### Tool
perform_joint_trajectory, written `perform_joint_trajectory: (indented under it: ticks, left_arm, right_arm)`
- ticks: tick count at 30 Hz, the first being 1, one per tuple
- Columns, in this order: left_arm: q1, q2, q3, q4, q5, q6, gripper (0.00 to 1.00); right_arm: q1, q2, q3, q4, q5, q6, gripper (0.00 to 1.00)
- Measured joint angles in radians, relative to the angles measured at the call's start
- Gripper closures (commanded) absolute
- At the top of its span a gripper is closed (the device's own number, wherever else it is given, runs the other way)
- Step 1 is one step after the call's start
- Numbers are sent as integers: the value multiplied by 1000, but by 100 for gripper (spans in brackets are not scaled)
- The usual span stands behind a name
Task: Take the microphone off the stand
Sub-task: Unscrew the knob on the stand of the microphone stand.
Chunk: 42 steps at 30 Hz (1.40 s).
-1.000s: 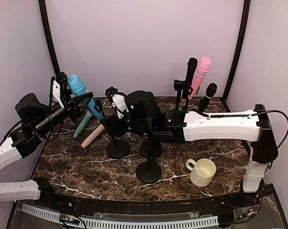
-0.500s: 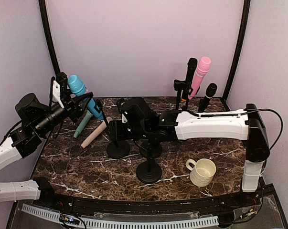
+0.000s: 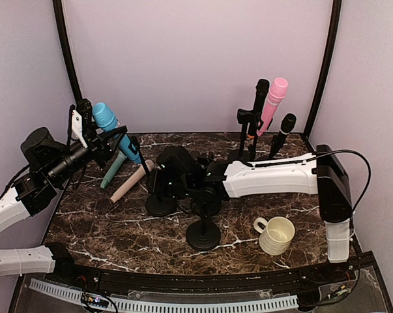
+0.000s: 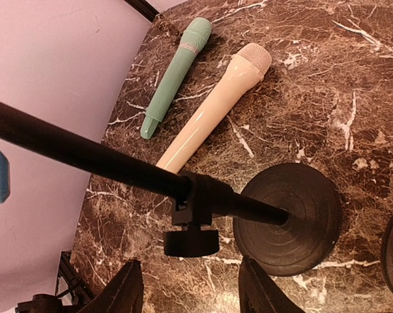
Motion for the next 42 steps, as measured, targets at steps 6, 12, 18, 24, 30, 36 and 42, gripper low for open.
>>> perform_joint_trajectory:
  ticks: [6, 12, 18, 24, 30, 36, 42]
  left_arm:
    - [0, -2, 0, -1, 0, 0, 90]
    - [0, -2, 0, -2, 0, 0, 90]
    - [0, -2, 0, -2, 0, 0, 90]
    - [0, -2, 0, -2, 0, 0, 90]
    - [0, -2, 0, -3, 0, 0, 90]
    - [0, -2, 0, -3, 0, 0, 90]
    - [0, -3, 0, -4, 0, 1, 90]
  right_arm:
    - [-13, 22, 21, 25, -1, 8, 52]
    - [-26, 36, 21, 48, -11, 7, 52]
    - [-32, 62, 32, 52, -27, 6, 54]
    - [-32, 67, 35, 56, -37, -1, 61]
    - [-32, 73, 42, 69, -50, -8, 64]
    - [-32, 80, 43, 74, -61, -8, 69]
    - [-32, 80, 43, 80, -63, -14, 85]
